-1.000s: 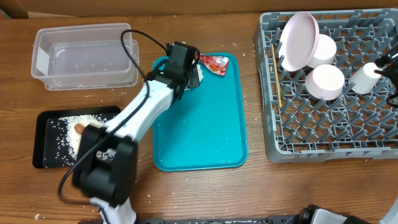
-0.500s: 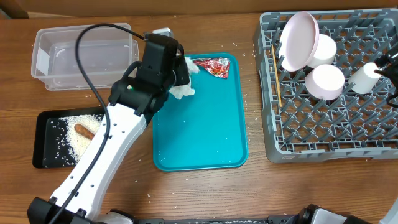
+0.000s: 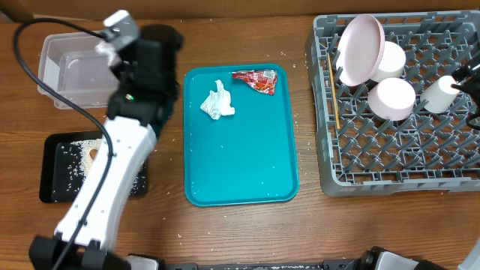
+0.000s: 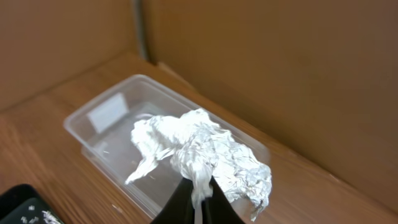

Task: Sort waste into correct bins and load items into the dishwasher
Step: 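Carry the tissue left and drop it into the clear plastic bin, then move the left gripper back to the teal tray and grasp remaining tissue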

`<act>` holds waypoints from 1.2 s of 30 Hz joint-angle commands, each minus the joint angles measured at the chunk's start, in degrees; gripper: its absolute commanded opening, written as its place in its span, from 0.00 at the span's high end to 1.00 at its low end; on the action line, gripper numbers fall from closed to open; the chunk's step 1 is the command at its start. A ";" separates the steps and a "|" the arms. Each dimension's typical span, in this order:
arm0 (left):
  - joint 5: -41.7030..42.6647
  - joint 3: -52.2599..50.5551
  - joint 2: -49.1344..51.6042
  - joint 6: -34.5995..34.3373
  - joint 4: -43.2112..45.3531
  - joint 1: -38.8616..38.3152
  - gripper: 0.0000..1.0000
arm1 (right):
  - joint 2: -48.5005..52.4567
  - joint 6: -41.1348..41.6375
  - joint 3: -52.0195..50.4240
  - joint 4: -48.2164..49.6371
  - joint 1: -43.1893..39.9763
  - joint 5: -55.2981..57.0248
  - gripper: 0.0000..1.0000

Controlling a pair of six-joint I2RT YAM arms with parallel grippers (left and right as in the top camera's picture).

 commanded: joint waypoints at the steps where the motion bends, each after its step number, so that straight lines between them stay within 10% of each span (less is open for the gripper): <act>1: 2.38 0.79 3.98 -1.22 1.36 6.27 0.91 | -0.13 0.26 0.09 0.11 -0.17 0.09 0.00; 5: 10.80 0.79 7.67 -1.22 2.97 12.46 0.78 | -0.13 0.26 0.09 0.11 -0.17 0.09 0.00; 7: 14.08 0.79 9.29 -1.18 3.65 14.62 0.40 | -0.13 0.26 0.09 0.11 -0.17 0.09 0.00; 11: 20.55 0.79 9.38 0.79 2.40 15.21 0.11 | -0.13 0.26 0.09 0.11 -0.17 0.09 0.00; 22: 61.75 0.76 5.44 5.90 -16.06 4.57 0.05 | -0.13 0.26 0.09 0.11 -0.17 0.09 0.00; 36: 34.07 0.79 20.48 9.31 -12.70 -11.58 0.00 | -0.13 0.26 0.09 0.11 -0.17 0.09 0.00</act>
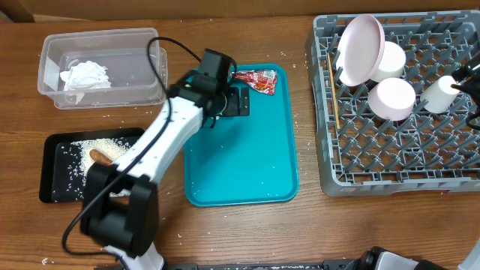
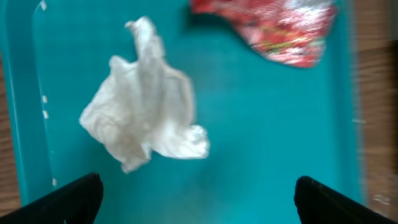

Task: Sort waste into correct bins and load items into the dishwasher
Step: 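Move the left gripper back to the teal tray and grasp remaining tissue, then drop the remaining tissue into the clear plastic bin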

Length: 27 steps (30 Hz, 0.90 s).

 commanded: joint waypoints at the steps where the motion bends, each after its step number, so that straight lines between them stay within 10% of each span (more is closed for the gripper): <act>1: -10.43 0.66 4.33 1.27 1.57 0.20 0.00 | -0.13 0.26 0.09 0.13 -0.15 0.11 0.00; 10: -15.19 0.66 11.87 6.84 7.85 0.31 0.11 | -0.13 0.26 0.09 0.13 -0.15 0.11 0.00; 15: -15.23 1.75 11.21 6.82 6.29 0.24 0.96 | -0.13 0.26 0.09 0.13 -0.15 0.11 0.00; 22: -16.39 11.69 4.81 1.99 -5.77 0.50 0.96 | -0.13 0.26 0.09 0.13 -0.15 0.11 0.00; 27: -32.79 15.76 -3.06 0.13 -0.44 2.45 0.96 | -0.13 0.26 0.09 0.13 -0.15 0.11 0.00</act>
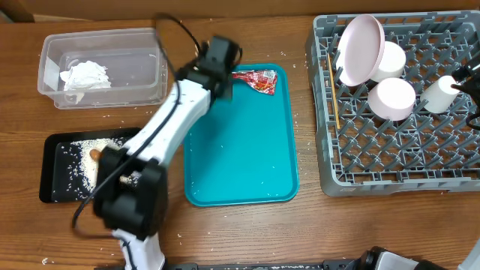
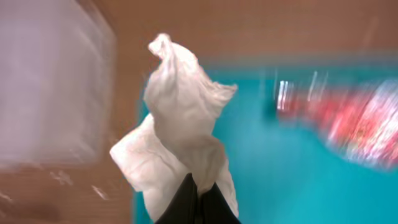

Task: Sort waste into correct bins and load items into the dishwasher
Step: 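Drop the remaining tissue into the clear plastic bin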

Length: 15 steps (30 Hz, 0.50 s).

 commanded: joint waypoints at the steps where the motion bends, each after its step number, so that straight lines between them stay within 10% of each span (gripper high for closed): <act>1: -17.03 3.45 -8.26 -2.27 5.84 2.60 0.96 | -0.13 0.28 0.09 0.11 -0.17 0.09 0.00; 12: -18.08 3.41 -3.10 -2.21 13.66 17.97 0.86 | -0.13 0.28 0.09 0.11 -0.17 0.09 0.00; 15: -13.05 3.41 -0.09 -2.21 13.66 21.35 0.32 | -0.13 0.28 0.09 0.11 -0.17 0.09 0.00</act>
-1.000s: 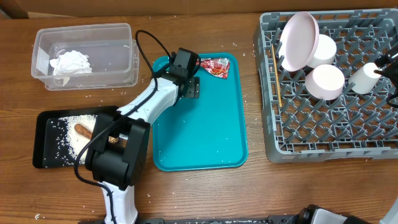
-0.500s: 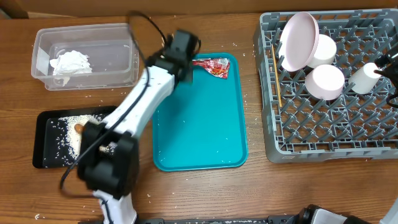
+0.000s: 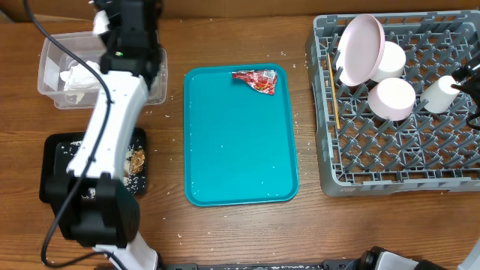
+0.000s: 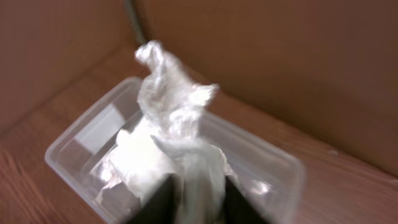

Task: Sort waste into correct bins and load items into the dishwasher
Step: 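Drop the remaining tissue into the clear plastic bin, then reach the left gripper to the red wrapper and grasp it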

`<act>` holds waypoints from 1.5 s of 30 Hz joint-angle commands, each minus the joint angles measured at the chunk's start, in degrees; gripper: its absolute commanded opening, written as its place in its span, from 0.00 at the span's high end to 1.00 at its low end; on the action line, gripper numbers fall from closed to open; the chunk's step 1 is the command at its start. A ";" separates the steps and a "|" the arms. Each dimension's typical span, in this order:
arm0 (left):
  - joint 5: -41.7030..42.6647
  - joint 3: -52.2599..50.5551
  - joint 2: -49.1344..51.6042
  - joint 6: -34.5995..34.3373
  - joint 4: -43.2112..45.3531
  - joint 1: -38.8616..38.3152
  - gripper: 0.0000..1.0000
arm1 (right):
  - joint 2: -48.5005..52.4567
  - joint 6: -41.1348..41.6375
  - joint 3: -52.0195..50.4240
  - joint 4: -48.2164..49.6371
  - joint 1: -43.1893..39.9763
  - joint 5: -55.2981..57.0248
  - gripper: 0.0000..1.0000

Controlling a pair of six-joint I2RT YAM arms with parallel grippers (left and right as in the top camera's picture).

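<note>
My left gripper (image 4: 199,200) hangs over the clear plastic bin (image 4: 81,134) at the table's back left. Its fingers stand a little apart, and the crumpled white tissue (image 4: 169,93) is still between them, blurred. Crumpled foil (image 3: 75,77) lies in the bin below it. A red wrapper (image 3: 255,80) rests at the far end of the teal tray (image 3: 240,150). The grey dishwasher rack (image 3: 390,150) holds a pink plate (image 3: 358,49) and white cups (image 3: 395,97). Only a dark bit of my right gripper (image 3: 471,75) shows, at the rack's right edge beside a white cup.
A black tray with rice and food scraps (image 3: 56,161) sits in front of the clear bin, partly under my left arm. A thin stick (image 3: 331,90) lies along the rack's left side. A brown wall runs close behind the bin.
My left gripper has moved from the tray's far left corner to above the clear bin, carrying the tissue. Its fingers, then pinched together on the tissue, now stand apart.
My left gripper held crumpled foil over the clear bin. Then the foil lay in the bin and the gripper was open above the tissue on the teal tray. Then it was shut on the tissue, lifted off the tray. Now it is over the bin.
</note>
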 commanded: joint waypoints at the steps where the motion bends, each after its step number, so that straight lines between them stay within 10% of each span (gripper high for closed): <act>1: 5.66 -0.37 4.66 -0.55 0.04 3.80 0.08 | -0.13 0.28 0.09 0.13 -0.15 0.09 0.00; 9: 15.56 -0.33 1.64 1.44 -6.08 2.84 0.00 | -0.13 0.26 0.09 0.13 -0.15 0.09 0.00; 18: 47.01 -0.35 -2.54 5.44 -6.16 -9.22 0.01 | -0.13 0.28 0.09 0.13 -0.15 0.09 0.00; 28: 26.01 -0.35 8.33 9.35 7.63 -23.19 0.00 | -0.13 0.28 0.09 0.15 -0.15 0.09 0.00; 45: 26.32 -0.35 25.55 22.84 17.40 -23.32 0.02 | -0.13 0.28 0.09 0.15 -0.15 0.09 0.00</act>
